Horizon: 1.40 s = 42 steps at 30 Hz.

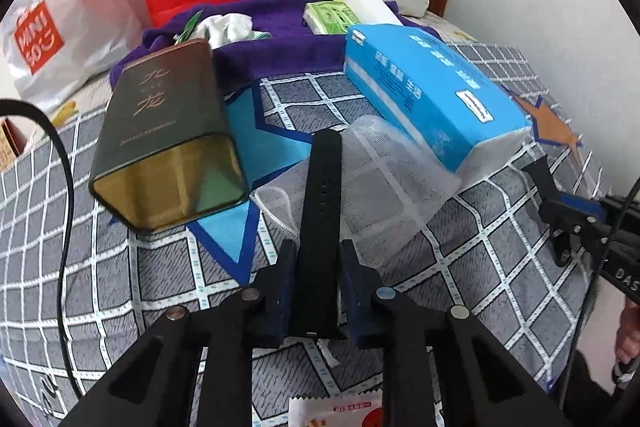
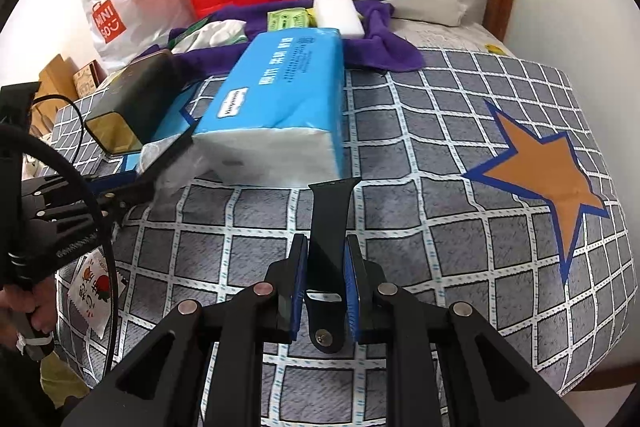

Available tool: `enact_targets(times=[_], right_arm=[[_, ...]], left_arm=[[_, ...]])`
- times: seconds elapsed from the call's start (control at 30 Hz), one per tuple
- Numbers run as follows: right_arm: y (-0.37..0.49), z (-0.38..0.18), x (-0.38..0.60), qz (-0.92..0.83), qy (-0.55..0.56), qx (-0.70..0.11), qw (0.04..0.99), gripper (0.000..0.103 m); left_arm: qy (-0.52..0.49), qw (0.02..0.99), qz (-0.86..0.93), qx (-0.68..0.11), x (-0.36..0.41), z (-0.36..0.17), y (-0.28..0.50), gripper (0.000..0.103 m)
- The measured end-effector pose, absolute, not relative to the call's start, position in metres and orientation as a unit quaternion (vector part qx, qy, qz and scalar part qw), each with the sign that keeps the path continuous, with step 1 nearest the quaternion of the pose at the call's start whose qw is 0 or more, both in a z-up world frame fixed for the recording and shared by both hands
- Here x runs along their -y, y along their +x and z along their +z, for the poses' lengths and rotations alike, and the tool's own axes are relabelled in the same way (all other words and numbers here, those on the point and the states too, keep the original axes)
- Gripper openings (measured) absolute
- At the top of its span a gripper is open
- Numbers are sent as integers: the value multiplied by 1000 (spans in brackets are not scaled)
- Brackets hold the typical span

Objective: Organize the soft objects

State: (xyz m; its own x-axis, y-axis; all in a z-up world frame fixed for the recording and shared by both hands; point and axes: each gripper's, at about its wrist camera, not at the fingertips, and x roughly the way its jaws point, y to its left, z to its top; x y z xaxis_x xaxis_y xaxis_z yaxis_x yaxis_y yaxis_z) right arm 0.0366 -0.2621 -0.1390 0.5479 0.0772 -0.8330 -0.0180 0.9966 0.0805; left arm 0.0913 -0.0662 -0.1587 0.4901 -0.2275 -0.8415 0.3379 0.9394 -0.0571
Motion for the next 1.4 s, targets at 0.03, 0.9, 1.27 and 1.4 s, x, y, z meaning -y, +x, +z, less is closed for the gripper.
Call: enact_targets(times=[0.03, 0.9, 1.27, 1.4], right_arm=[[37, -139, 264, 27, 33, -475, 879, 18], [39, -142, 282, 60, 71, -467, 879, 18], [38, -114, 278, 73, 65, -447, 889, 18], [37, -113, 275, 76, 61, -448, 889, 18]], left_arm=[[55, 860, -168, -479, 65, -159, 91, 21], [3, 862, -206, -463, 45, -130, 95, 20], [-17, 861, -205, -464, 18, -116, 87, 21], [-1, 851, -196, -487, 7, -132, 79, 21]])
